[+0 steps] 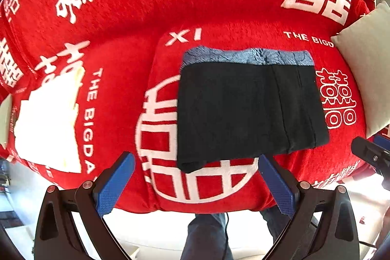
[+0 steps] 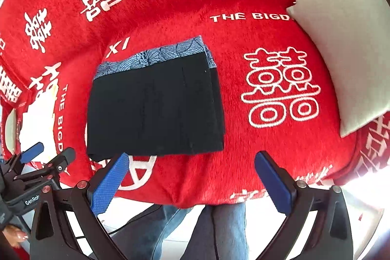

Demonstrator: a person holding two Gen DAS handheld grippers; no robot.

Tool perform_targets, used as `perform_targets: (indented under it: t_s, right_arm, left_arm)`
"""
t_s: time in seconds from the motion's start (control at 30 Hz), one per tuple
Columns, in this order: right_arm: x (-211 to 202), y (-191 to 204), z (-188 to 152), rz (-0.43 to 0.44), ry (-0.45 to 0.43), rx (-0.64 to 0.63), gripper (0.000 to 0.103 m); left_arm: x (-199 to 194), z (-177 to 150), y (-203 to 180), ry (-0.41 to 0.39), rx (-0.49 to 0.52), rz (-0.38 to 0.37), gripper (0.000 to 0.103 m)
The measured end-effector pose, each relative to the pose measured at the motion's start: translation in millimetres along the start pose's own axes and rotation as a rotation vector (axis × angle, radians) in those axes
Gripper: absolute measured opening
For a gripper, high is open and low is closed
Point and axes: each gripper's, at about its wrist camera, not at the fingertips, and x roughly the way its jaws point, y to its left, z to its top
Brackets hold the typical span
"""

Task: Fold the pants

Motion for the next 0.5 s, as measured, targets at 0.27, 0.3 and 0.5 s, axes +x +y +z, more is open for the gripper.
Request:
perform_targets:
  t_s: [0.27,0.3,0.5]
  right_arm:
    - [-19.8,14.8,-15.5,-0.026,-0.012,0.024,0.103]
    - [-21.2,16.0,-16.4,-0.029,-0.014,0.024,0.103]
    - [-28.3,25.5,-22.6,-0.046,-0.021,0.015,0.103]
  left_arm:
    - [-13.1,-6.4,10.5,-0.013,-0.004,-0.009,0.101]
    - [-14.2,-7.8,10.8,-0.013,-0.003,-0.011,0.101]
    - [-23.0,-16.4,11.2,-0.019,0.016,-0.027,0.101]
